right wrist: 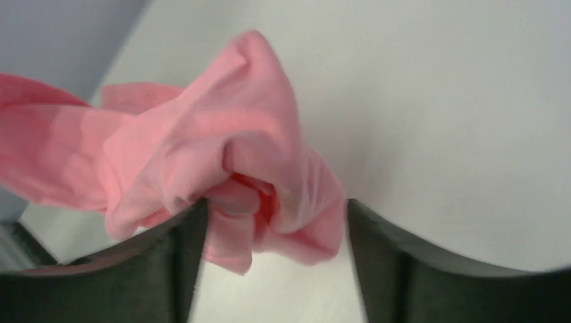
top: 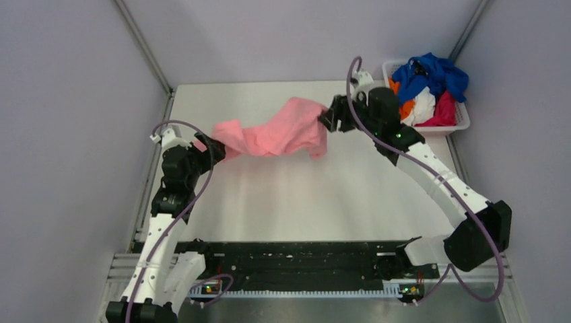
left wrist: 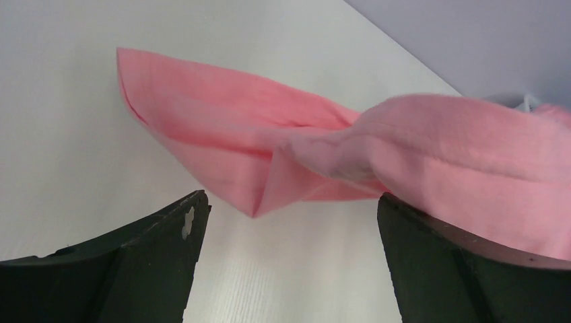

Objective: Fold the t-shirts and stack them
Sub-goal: Move the tshirt to the center of the board, then flatten out the tshirt

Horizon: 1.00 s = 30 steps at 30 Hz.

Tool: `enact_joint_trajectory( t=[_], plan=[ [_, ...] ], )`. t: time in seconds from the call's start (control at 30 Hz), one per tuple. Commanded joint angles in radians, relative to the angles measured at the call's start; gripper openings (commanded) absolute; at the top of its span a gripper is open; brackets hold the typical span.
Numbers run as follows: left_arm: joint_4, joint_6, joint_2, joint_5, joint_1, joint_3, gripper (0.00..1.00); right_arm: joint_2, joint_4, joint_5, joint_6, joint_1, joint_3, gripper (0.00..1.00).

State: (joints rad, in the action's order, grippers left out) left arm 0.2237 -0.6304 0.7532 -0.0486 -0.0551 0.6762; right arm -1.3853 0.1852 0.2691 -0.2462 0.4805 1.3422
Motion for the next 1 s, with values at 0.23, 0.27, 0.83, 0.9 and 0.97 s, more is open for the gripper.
enact_joint_trajectory(
  t=[0.23,0.27,0.83,0.9,0.97],
  plan=[
    [-0.028,-0.064,0.221,0.036,0.000,0.051,0.99,0.229,0.099,-0.604,-0.215,-0.092,-0.498,0.99],
    [-0.043,-0.066,0.243,0.074,0.000,0.051,0.99,0.244,0.090,-0.579,-0.222,-0.090,-0.507,0.99],
    [0.120,-0.033,0.756,0.099,-0.252,0.263,0.79,0.195,-0.019,-0.538,-0.351,-0.091,-0.626,0.98],
    [0.121,-0.031,0.796,0.102,-0.254,0.271,0.75,0.171,-0.045,-0.526,-0.365,-0.091,-0.633,0.96],
    [0.139,-0.031,0.827,0.096,-0.255,0.281,0.72,0.140,-0.054,-0.532,-0.372,-0.091,-0.629,0.95]
  ],
)
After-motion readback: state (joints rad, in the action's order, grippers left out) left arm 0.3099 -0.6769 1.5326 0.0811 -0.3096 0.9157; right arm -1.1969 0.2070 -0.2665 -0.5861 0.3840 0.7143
